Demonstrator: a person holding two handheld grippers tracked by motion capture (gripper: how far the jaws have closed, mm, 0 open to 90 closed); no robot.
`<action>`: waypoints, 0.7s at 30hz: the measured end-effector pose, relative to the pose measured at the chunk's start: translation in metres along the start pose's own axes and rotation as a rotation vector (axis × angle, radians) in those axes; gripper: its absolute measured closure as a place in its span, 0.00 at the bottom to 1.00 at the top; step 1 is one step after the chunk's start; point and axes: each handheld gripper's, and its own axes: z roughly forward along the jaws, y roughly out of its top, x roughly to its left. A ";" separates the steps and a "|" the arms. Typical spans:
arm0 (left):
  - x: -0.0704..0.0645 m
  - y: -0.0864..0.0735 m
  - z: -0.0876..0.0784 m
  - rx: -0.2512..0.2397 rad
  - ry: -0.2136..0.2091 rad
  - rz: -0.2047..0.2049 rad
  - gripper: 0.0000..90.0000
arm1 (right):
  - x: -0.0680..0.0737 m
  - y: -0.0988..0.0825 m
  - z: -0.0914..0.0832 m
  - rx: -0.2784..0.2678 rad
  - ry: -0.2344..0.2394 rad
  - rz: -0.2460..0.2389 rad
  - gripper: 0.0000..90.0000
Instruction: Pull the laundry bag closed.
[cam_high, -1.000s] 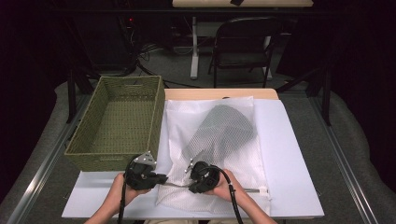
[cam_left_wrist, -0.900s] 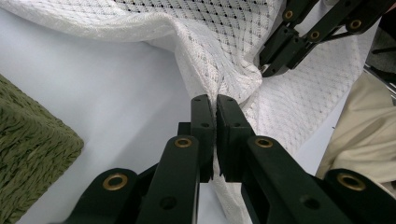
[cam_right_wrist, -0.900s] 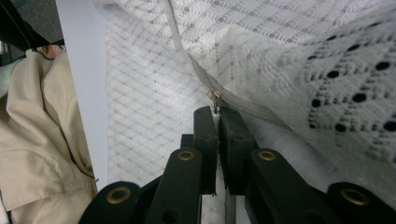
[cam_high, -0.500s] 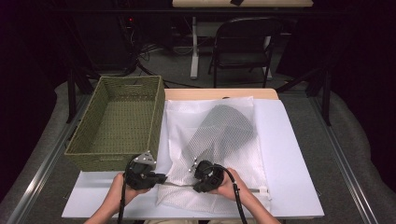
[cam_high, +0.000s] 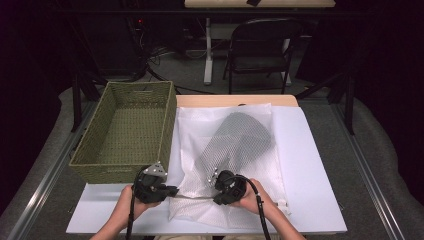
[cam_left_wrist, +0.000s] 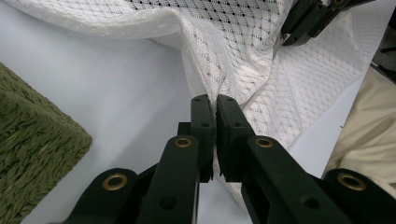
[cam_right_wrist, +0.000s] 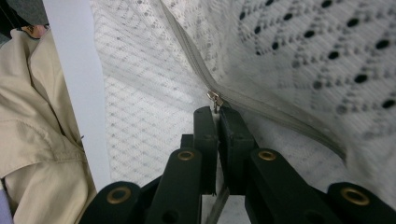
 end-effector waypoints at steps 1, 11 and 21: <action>0.000 0.000 0.000 0.001 0.000 0.000 0.96 | 0.000 -0.001 -0.001 0.001 -0.002 0.009 0.96; 0.002 -0.001 0.000 0.003 0.002 -0.004 0.96 | -0.003 -0.006 -0.004 0.020 -0.007 0.016 0.96; 0.003 -0.001 0.000 0.004 0.001 -0.003 0.96 | -0.006 -0.012 -0.010 0.031 -0.026 0.026 0.96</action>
